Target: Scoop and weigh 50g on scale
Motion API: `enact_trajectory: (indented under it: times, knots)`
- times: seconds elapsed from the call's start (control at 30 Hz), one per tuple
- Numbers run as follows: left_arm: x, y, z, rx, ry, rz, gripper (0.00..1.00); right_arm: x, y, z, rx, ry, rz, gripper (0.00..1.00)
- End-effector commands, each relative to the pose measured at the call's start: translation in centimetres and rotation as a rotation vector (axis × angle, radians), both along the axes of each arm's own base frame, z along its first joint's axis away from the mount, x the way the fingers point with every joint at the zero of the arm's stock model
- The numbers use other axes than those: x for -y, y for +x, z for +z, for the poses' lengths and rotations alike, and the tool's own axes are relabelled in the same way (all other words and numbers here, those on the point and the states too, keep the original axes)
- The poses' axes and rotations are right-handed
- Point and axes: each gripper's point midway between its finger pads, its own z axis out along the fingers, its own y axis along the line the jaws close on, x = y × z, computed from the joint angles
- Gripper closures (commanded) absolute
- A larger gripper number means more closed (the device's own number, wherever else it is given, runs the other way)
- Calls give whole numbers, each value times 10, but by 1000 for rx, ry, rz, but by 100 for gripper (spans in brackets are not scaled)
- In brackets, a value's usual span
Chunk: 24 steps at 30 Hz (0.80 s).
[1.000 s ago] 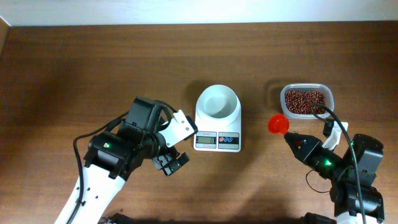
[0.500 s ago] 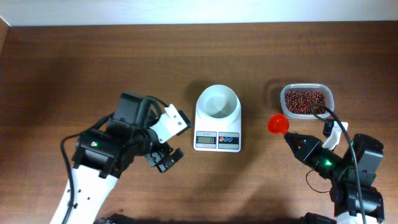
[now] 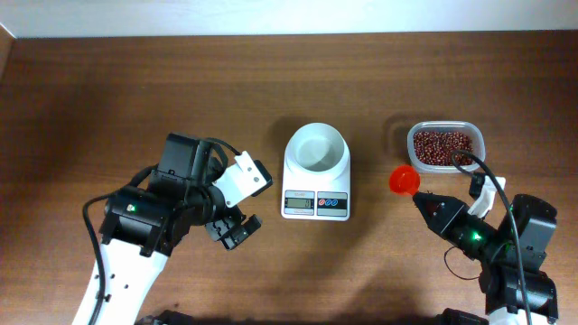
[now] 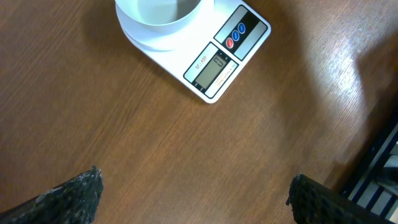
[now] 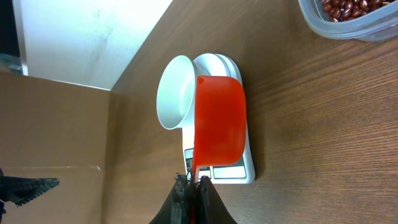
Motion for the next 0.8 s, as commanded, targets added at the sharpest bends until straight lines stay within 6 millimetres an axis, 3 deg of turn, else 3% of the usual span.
enact_trajectory:
  times: [0.0, 0.27, 0.47, 0.77]
  knots:
    - [1, 1, 8, 28, -9, -19, 1, 0, 2, 11, 36, -4, 13, 96]
    - [-2, -11, 8, -7, -37, -84, 1, 0, 2, 11, 36, -4, 13, 96]
    - [-21, -6, 8, -12, -37, -29, 1, 0, 2, 11, 36, -4, 14, 96]
    - [-23, -3, 10, -6, -49, -17, 1, -1, 1, 10, 29, -2, 14, 96]
